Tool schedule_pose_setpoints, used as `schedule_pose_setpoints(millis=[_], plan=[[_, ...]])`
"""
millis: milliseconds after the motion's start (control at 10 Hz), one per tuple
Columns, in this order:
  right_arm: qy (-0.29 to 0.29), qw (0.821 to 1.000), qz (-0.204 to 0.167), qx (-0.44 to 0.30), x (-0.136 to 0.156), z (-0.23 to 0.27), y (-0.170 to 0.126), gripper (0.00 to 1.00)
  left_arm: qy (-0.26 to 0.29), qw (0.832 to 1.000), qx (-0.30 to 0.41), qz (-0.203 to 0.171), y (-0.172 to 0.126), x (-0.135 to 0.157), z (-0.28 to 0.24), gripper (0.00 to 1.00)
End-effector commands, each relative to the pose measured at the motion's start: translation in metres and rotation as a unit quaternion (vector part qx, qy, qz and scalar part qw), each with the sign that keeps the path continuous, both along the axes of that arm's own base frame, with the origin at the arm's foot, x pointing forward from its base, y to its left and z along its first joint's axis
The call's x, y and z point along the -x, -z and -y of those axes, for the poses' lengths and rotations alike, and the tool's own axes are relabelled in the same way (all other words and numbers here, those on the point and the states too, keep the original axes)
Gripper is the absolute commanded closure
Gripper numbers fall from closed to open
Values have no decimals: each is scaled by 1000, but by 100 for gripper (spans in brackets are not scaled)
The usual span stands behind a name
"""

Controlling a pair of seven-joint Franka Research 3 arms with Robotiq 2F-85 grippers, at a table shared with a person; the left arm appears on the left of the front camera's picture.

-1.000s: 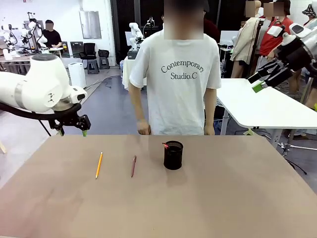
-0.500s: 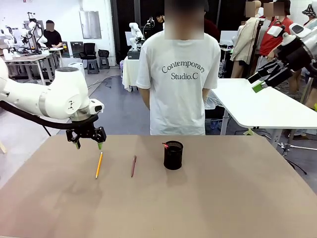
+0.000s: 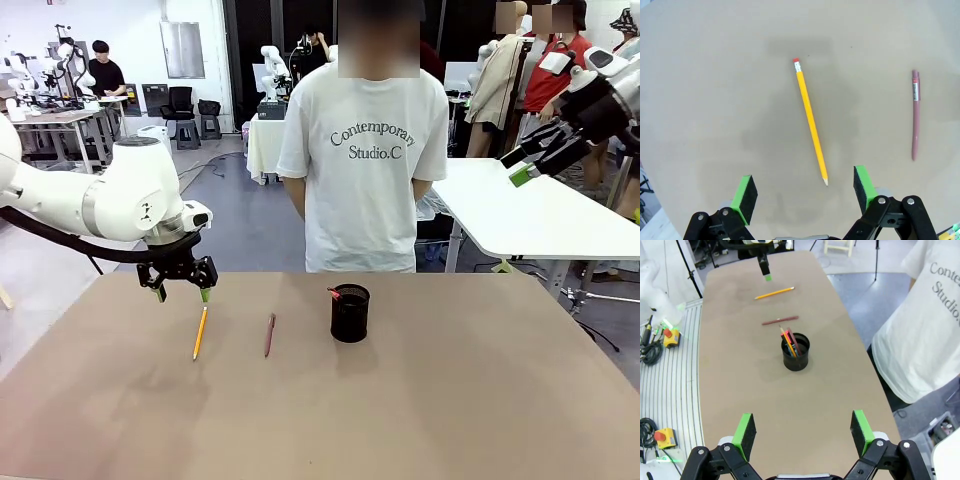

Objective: Place the pens into the pen holder.
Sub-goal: Pick up a writing instrument from the table and place it into the Pen holder.

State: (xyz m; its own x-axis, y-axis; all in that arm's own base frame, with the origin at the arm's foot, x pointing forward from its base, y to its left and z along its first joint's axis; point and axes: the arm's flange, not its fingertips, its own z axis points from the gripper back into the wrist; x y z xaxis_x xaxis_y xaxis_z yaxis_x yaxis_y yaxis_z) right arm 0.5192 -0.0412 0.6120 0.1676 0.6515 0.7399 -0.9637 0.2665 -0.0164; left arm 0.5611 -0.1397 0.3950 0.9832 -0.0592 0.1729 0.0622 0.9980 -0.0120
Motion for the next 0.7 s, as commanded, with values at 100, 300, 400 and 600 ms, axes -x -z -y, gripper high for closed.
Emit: schedule_pose_setpoints(millis=[100, 300, 400, 600], plan=[[2, 1000, -1, 0, 0, 0, -1, 0, 55, 998, -40, -15, 12, -5, 7, 0], [2, 1000, -1, 0, 0, 0, -1, 0, 41, 999, -25, -10, 23, -32, 15, 0], [2, 1000, -1, 0, 0, 0, -1, 0, 39, 999, -29, -16, 26, -45, 16, 0], [2, 1000, -1, 0, 0, 0, -1, 0, 47, 998, -40, -21, 42, -59, 24, 0]])
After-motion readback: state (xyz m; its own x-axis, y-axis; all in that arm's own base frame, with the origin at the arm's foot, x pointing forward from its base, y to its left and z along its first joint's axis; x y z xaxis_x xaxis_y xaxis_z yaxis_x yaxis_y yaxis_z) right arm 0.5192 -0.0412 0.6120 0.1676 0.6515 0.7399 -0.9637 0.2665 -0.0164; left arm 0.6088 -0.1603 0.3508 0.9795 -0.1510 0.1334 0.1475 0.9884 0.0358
